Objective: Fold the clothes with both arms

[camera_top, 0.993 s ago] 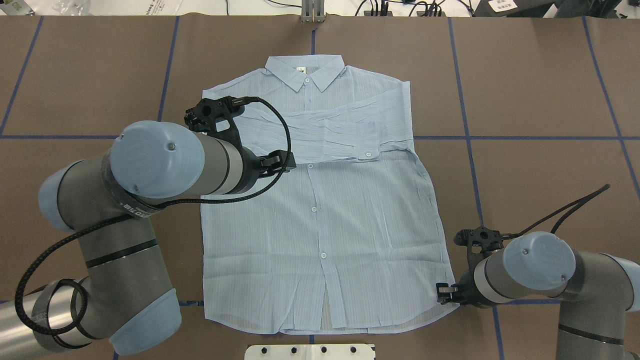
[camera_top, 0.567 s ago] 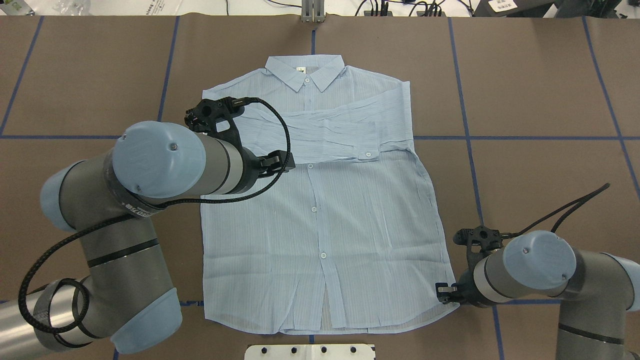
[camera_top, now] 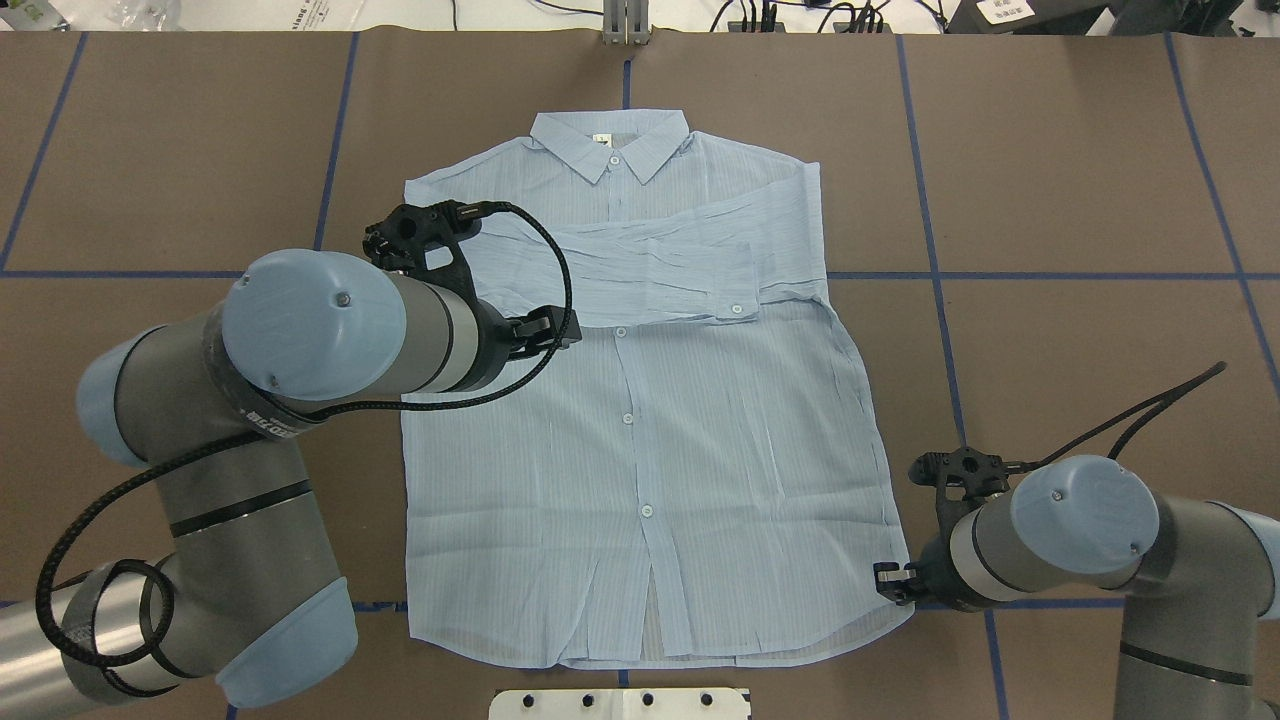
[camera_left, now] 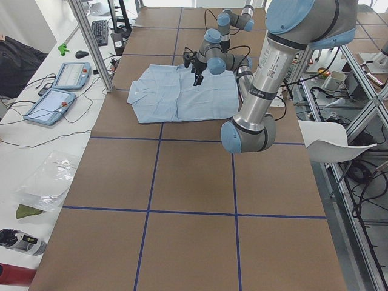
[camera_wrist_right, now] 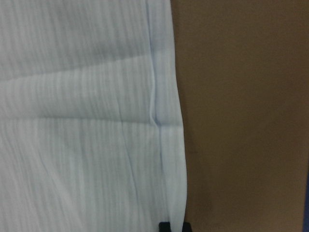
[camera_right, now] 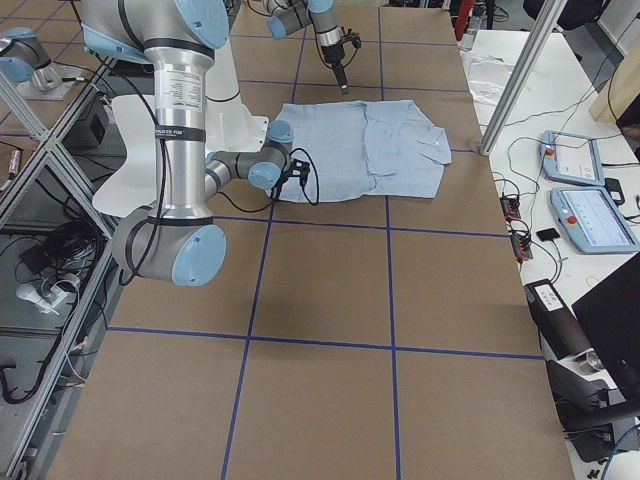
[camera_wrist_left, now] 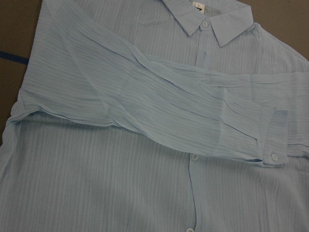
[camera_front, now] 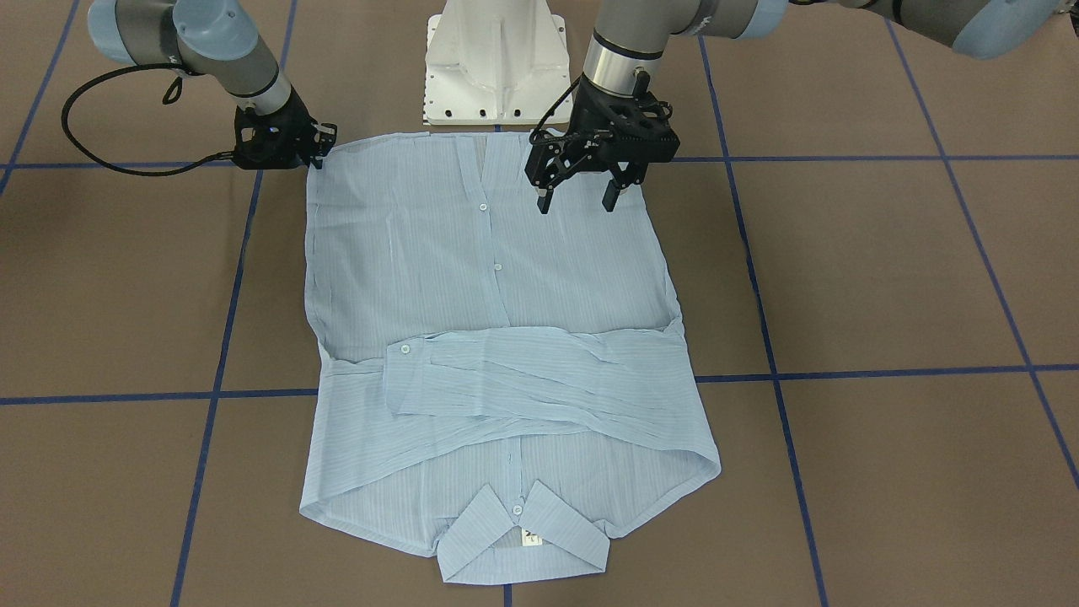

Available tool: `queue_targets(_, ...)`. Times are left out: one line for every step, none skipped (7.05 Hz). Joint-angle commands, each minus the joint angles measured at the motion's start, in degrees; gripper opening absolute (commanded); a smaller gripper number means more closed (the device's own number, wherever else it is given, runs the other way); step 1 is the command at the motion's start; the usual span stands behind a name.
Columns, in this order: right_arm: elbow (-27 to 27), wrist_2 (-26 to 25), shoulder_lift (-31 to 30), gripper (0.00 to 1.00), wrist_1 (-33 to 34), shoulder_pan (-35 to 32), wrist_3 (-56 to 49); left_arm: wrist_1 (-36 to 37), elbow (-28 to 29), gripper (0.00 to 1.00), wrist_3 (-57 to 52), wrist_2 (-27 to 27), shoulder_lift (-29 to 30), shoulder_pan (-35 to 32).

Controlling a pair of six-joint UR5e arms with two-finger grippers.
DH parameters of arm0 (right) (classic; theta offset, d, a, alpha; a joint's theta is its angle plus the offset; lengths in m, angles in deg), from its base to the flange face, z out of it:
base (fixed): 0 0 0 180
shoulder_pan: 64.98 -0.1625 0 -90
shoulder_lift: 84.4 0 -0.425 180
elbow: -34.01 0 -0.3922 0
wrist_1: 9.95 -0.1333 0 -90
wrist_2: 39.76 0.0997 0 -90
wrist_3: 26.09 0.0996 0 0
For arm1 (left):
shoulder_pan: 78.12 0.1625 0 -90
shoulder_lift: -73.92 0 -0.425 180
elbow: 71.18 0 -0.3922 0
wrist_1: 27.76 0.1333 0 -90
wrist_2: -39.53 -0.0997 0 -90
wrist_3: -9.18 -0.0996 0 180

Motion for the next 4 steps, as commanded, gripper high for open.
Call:
queue_targets(-0.6,0.0,0.5,0.0,0.3,-0.7,0.0,-0.1,-0.3,0.98,0.1,0.1,-1.1,0.0)
queue_targets(-1.3,-0.1,0.6,0.0,0.2,-1.7,0.0,0.1,-2.0,0.98,0.3,0.5,-1.6,-0.1)
queue_targets(-2.7,0.0,0.6,0.0,0.3,-2.6,0.0,0.1,-4.2,0.98,0.7,2.9,-5.5,0.0)
queue_targets(-3.1,-0.1,0.9,0.0,0.2,-3.5,0.0,-0.4,-6.3,0.98,1.4,4.7,-10.2,0.4)
